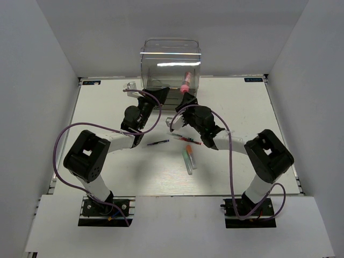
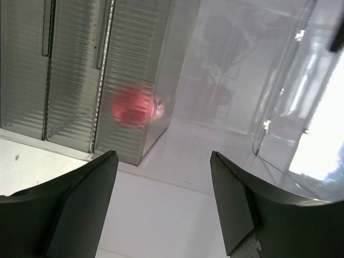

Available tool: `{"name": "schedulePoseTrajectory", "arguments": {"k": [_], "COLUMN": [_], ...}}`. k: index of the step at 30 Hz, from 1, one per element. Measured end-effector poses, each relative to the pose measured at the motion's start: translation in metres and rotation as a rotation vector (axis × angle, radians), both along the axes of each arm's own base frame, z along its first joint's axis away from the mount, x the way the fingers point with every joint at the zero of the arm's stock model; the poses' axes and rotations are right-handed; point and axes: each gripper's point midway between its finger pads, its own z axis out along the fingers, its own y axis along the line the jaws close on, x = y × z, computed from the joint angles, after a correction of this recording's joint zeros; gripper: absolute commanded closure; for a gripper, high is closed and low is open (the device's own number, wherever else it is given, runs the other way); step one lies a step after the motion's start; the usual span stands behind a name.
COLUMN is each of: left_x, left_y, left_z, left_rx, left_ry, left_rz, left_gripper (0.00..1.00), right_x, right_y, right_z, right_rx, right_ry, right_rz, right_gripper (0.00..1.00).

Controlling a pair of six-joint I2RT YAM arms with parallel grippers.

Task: Sort the stationery into containers
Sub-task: Place the stationery in the storage box, then place the storage box at the center of the board, then open the drawer in the storage box.

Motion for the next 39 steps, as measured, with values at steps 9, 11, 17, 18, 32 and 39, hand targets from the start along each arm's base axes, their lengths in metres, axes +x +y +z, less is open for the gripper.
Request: {"name": "schedulePoseTrajectory", "arguments": {"k": [9,11,17,18,32,39], "left_x": [0.001,0.001,0.001,0.001,-0.010,-0.019], "left_y": [0.001,0.001,0.001,0.001,0.006,0.013], "left_z": [0.000,0.000,-0.002,-0.003,-0.072,-0.091], "left_rx": [0.006,0.006,0.006,0.007,0.027,0.072], "left_ry": [-0.003,-0.003,0.000,0.002,0.160,0.262], "left_rz": [0.004,0.004,0.006,0.006,0.006,0.019], "left_gripper": [0.64,0.64,0.61,0.60,0.41,0.42], "right_x": [-0.045,-0.063,-0.117,-0.124,-0.153,-0.130], "right_y": [-0.007,-0.008,-0.012,-0.014,-0.040,-0.056], "right_z": [-0.011,-0.019,-0.036,-0.038,-0.033,-0.010], "right_rx": [0.042,0.033,0.042,0.055,0.429,0.713], "right_ry": [0.111,0.168,0.347,0.371,0.560,0.599], "right_rz": [0.115,0.167,0.307,0.319,0.200,0.046], "right_gripper": [0.37,0.43,0.87,0.87,0.10,0.85]}}
